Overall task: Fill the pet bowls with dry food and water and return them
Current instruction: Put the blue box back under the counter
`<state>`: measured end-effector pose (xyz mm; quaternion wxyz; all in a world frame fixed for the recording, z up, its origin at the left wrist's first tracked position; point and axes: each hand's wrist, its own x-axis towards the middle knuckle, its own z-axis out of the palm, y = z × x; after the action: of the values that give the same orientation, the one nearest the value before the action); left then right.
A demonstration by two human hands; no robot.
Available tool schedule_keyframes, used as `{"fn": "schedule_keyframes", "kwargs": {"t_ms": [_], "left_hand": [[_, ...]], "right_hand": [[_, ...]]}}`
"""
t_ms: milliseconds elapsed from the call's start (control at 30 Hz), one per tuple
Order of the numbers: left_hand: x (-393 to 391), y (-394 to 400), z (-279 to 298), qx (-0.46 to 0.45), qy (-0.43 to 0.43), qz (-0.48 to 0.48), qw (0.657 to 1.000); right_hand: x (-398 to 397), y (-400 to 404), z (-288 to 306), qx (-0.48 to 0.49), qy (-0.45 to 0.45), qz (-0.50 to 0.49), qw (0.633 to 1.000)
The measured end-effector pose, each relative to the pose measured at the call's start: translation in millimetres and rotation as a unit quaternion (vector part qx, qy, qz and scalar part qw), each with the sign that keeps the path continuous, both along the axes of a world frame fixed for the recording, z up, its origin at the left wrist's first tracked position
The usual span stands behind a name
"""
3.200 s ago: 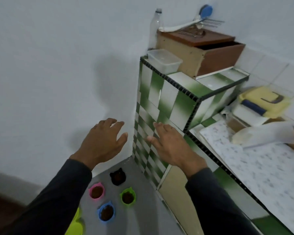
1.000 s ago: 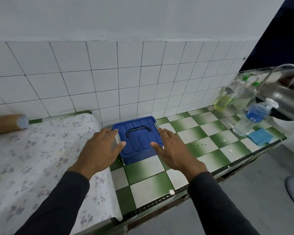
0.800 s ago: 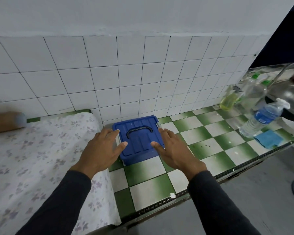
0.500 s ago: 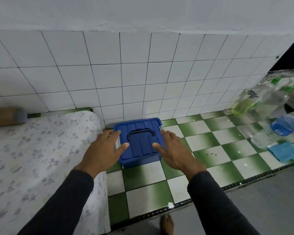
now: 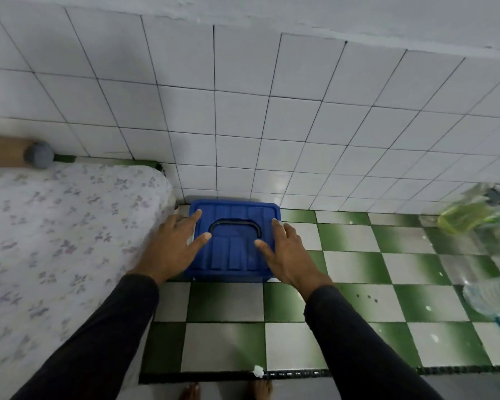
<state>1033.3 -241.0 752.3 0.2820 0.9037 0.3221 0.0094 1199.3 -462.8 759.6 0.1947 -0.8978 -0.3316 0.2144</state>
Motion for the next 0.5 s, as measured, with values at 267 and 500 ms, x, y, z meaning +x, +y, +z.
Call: {"fn": "schedule_keyframes", "kwargs": {"t_ms": [267, 500], "left_hand": [[14, -8, -42, 0.002, 0.018, 0.056, 0.998], [26, 2, -59, -0.007, 0.008, 0.072, 0.997]], "right_hand": [[19, 10, -35, 0.003, 0.020, 0.001, 1.000], [30, 28, -47, -0.007, 0.006, -0.022, 1.000]]}}
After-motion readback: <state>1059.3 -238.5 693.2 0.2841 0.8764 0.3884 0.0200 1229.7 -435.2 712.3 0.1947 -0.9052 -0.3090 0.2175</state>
